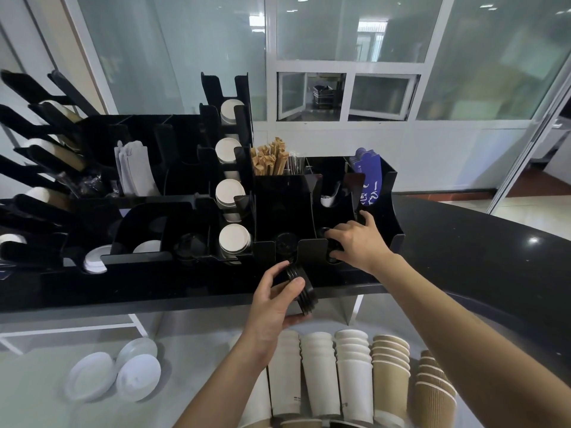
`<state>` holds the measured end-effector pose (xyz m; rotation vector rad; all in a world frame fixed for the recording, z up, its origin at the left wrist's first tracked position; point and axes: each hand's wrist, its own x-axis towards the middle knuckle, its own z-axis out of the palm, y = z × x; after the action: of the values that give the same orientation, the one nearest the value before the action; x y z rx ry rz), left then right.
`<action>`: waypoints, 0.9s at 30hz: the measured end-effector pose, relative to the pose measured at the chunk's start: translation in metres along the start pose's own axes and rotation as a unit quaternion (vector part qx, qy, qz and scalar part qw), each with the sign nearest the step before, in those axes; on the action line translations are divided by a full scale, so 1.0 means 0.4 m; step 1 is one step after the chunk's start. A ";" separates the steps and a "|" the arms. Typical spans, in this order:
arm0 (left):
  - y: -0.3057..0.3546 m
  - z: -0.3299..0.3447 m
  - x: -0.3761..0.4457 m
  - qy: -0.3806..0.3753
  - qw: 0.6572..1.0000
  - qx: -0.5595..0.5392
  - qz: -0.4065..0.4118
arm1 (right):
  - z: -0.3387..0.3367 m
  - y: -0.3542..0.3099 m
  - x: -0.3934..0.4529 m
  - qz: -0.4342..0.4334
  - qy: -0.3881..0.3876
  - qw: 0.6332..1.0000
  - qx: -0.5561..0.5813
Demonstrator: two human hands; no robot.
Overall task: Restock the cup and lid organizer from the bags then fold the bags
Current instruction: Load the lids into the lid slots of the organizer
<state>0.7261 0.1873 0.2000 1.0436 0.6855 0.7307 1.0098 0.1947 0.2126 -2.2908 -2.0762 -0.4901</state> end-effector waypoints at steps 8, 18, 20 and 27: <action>-0.001 0.002 -0.005 -0.001 1.000 0.006 0.002 | 0.009 -0.012 -0.014 -0.001 0.032 0.999 -0.013; -0.001 0.006 -0.014 -0.010 1.000 0.013 0.003 | 0.024 -0.029 -0.028 0.026 0.043 0.999 -0.013; -0.001 0.004 -0.015 -0.011 1.000 0.011 0.003 | 0.026 -0.033 -0.035 0.025 0.052 0.998 -0.020; -0.002 0.004 -0.021 -0.015 1.000 0.007 0.005 | 0.029 -0.046 -0.037 0.048 0.041 0.998 0.001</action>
<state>0.7224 0.1795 0.2011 1.0693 0.6611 0.7189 0.9935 0.1851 0.1942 -2.3146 -1.9176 -0.5683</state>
